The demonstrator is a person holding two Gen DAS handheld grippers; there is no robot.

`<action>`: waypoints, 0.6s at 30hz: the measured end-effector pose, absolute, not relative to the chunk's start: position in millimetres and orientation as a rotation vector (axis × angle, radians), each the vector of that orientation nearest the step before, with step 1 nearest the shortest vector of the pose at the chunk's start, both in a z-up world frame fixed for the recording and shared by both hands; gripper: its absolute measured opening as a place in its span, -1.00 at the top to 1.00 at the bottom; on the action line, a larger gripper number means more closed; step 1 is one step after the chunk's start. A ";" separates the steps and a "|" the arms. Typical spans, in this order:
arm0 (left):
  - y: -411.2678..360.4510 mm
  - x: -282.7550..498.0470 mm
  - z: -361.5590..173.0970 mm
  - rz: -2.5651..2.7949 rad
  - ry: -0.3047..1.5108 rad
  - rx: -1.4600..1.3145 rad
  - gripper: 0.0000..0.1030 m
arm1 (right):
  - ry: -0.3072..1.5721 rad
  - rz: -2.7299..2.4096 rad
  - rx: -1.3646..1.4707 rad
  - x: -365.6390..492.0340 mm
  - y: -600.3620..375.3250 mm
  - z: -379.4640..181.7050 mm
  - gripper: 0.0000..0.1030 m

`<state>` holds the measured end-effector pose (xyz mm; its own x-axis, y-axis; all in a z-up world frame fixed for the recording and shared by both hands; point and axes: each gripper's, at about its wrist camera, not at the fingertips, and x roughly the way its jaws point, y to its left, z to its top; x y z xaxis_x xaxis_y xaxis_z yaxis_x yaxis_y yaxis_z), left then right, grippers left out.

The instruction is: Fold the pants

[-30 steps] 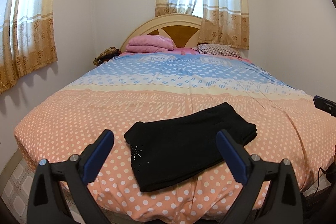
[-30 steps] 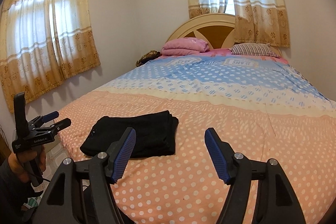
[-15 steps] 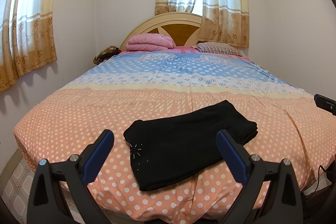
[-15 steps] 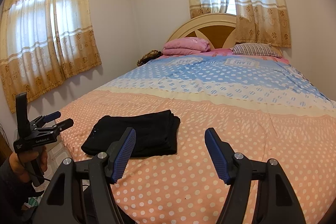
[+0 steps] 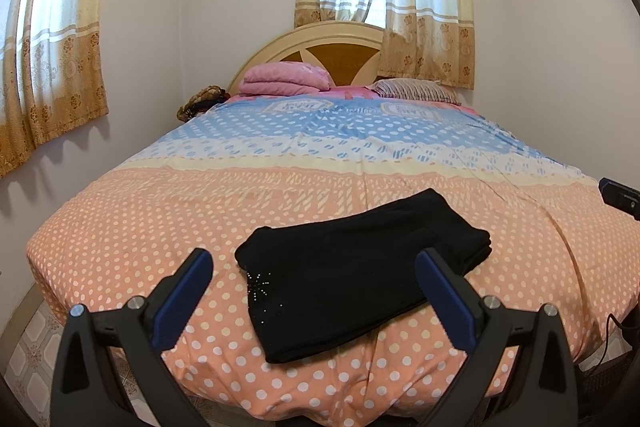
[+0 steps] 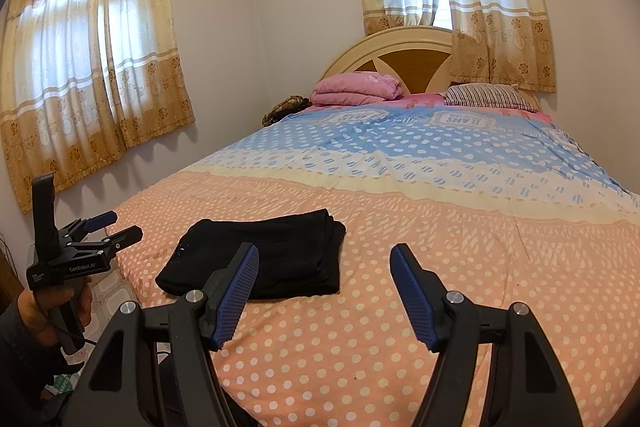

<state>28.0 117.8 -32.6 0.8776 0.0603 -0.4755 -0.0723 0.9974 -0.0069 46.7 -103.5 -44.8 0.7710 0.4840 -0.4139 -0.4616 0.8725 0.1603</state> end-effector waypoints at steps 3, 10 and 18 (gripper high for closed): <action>119.6 27.9 -32.3 0.066 0.493 -0.027 -1.00 | 0.462 0.514 0.049 46.8 -102.8 -45.0 -0.35; 120.1 28.4 -32.7 0.070 0.496 -0.025 -1.00 | 0.466 0.518 0.044 45.8 -101.4 -46.5 -0.35; 120.7 30.1 -33.8 0.076 0.509 -0.022 -1.00 | 0.464 0.521 0.043 44.9 -100.0 -46.0 -0.35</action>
<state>30.1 120.7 -33.8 0.8707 0.0668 -0.4873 -0.0779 0.9970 -0.0026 44.9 -100.0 -46.0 0.7661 0.4894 -0.4166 -0.4702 0.8687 0.1557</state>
